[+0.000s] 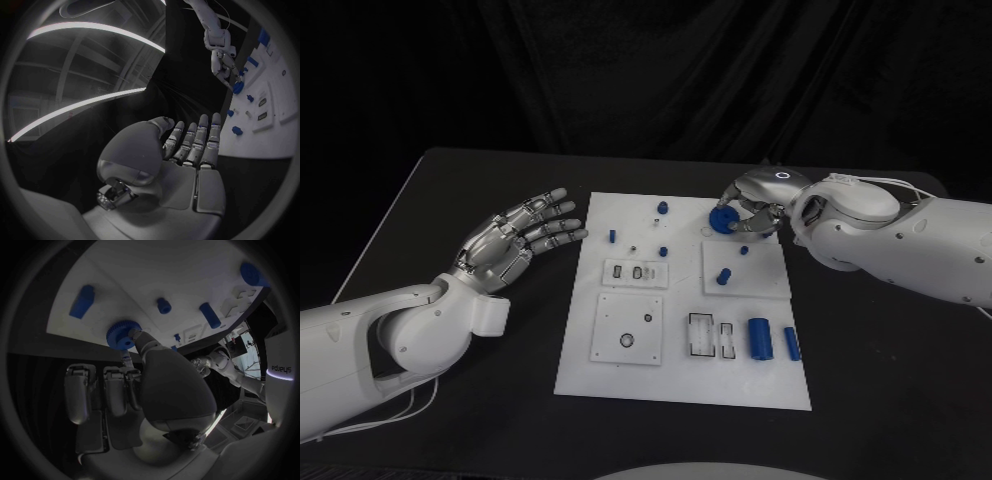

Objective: Assemble the parts on the task board

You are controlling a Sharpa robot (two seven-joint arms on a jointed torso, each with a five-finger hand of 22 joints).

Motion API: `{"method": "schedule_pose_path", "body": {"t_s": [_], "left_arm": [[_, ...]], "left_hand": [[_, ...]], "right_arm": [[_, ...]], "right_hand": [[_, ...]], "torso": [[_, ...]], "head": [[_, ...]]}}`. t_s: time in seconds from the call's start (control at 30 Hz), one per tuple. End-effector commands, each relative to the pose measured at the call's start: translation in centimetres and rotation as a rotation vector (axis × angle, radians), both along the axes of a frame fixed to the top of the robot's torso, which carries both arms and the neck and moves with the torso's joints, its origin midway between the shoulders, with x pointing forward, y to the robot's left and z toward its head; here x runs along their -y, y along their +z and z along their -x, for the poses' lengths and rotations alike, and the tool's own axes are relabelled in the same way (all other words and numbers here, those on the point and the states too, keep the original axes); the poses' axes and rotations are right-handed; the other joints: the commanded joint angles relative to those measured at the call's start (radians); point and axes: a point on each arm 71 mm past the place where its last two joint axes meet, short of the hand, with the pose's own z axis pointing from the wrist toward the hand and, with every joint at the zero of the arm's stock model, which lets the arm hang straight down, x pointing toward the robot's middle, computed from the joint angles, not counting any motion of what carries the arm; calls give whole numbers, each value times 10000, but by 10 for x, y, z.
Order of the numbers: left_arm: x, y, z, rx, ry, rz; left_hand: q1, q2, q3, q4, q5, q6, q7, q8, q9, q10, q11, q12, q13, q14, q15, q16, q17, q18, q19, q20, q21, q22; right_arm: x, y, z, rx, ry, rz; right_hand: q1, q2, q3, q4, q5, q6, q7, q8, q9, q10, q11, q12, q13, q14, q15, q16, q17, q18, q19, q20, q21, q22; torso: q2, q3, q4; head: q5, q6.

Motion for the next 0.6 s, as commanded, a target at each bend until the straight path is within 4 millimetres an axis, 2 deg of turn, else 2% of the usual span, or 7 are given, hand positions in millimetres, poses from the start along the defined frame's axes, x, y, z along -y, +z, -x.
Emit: {"method": "schedule_pose_path", "body": {"t_s": [0.03,0.27,0.37,0.5,0.6], "left_arm": [[-2,7,0,826,345,666],[1,7,-1,803,284,684],[1,7,-1,796,270,684],[2,7,-1,783,249,686],[3,7,-1,773,231,692]], "left_hand": [[-78,28,54,6,39,-5,66,61,12,-30,71,38,16,-68,-9,59,-14,-157,-75,17,-62,-9],[-89,36,78,12,39,1,85,64,13,-25,84,46,17,-77,-7,70,-16,-158,-90,19,-62,-7],[-89,36,78,12,39,1,85,64,13,-25,84,46,17,-77,-7,70,-16,-158,-90,19,-62,-7],[-89,36,78,12,39,1,85,64,13,-25,84,46,17,-77,-7,70,-16,-158,-90,19,-62,-7],[-89,36,78,12,39,1,85,64,13,-25,84,46,17,-77,-7,70,-16,-158,-90,19,-62,-7]], "right_arm": [[-15,16,3,580,571,-388],[-45,29,4,477,1194,-1054],[-54,28,3,274,1350,-1019],[-64,24,2,25,1531,-939],[-70,20,1,-133,1615,-870]], "right_hand": [[-142,43,-64,32,-102,866,-580,1117,2519,1075,-83,27,2634,1044,-77,-20,2560,-164,487,-85,14,1943],[-200,37,-95,30,-306,779,-605,1210,2650,1075,-107,27,2634,1045,-100,-18,2563,-172,509,-107,30,1971],[-227,64,-100,34,-514,682,-606,1254,2736,1075,-111,27,2634,1036,-106,-38,2533,-170,505,-119,22,1967],[-232,72,-101,33,-588,632,-601,1264,2768,1075,-108,27,2634,1031,-106,-48,2518,-165,491,-120,8,1950],[-233,78,-97,29,-627,580,-591,1261,2787,1075,-100,27,2634,1016,-102,-79,2469,-149,454,-120,-27,1904]], "torso": [[1,-3,-6],[7,-1,-15],[13,-9,-16],[6,-24,19],[1,-24,18]], "head": [[-24,-28],[-27,0],[-20,14],[-49,24],[-80,38]]}}
